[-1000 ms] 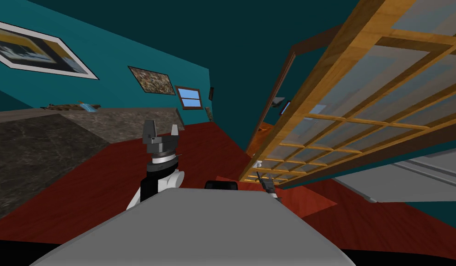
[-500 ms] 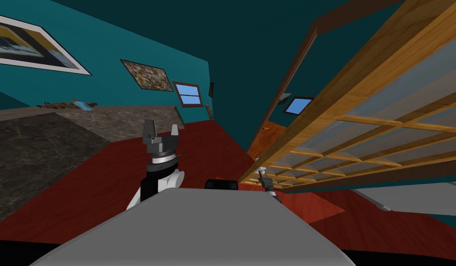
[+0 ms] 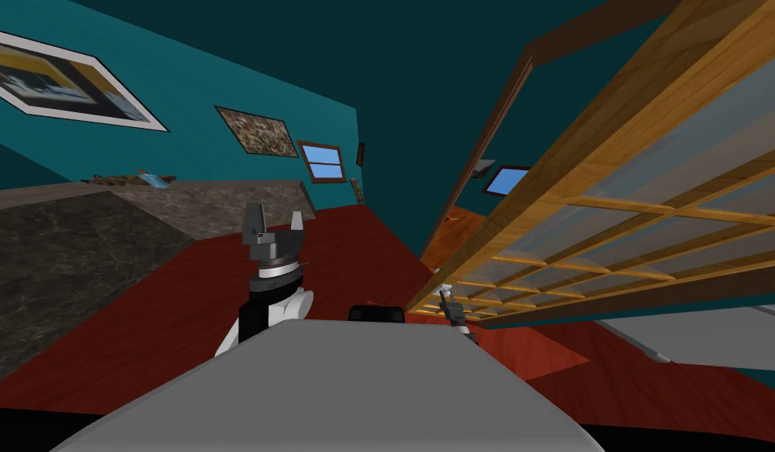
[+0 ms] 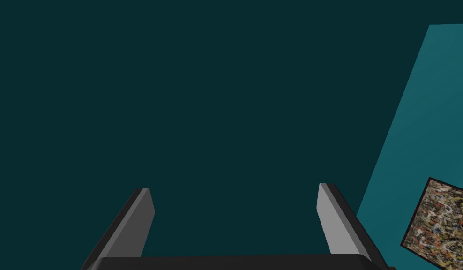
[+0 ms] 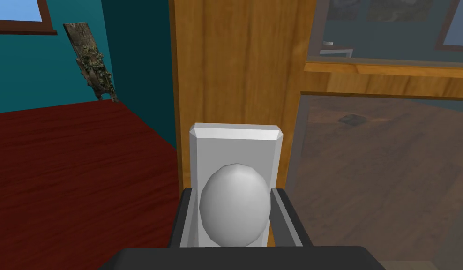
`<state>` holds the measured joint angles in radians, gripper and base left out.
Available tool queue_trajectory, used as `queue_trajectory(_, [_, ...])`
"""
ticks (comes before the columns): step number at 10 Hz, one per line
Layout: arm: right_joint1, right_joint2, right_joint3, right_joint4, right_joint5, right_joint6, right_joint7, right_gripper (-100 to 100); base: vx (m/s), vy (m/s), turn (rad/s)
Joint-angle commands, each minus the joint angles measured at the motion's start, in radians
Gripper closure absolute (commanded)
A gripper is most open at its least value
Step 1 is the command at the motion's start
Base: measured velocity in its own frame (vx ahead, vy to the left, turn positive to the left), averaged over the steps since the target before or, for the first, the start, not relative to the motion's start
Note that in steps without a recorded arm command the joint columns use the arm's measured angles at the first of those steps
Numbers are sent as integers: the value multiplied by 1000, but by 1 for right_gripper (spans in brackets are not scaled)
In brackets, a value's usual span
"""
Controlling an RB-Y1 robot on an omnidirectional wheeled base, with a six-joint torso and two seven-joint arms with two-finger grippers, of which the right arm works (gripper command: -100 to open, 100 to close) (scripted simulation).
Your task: Pull the door open
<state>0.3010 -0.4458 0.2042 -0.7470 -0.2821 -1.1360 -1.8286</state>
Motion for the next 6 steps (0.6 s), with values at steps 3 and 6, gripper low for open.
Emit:
queue_trajectory(3, [6, -13, 16, 13, 14, -30, -19, 100, -195, -60, 117])
queue_trajectory(6, [10, -28, 31, 29, 28, -61, -37, 100, -199, -54, 134])
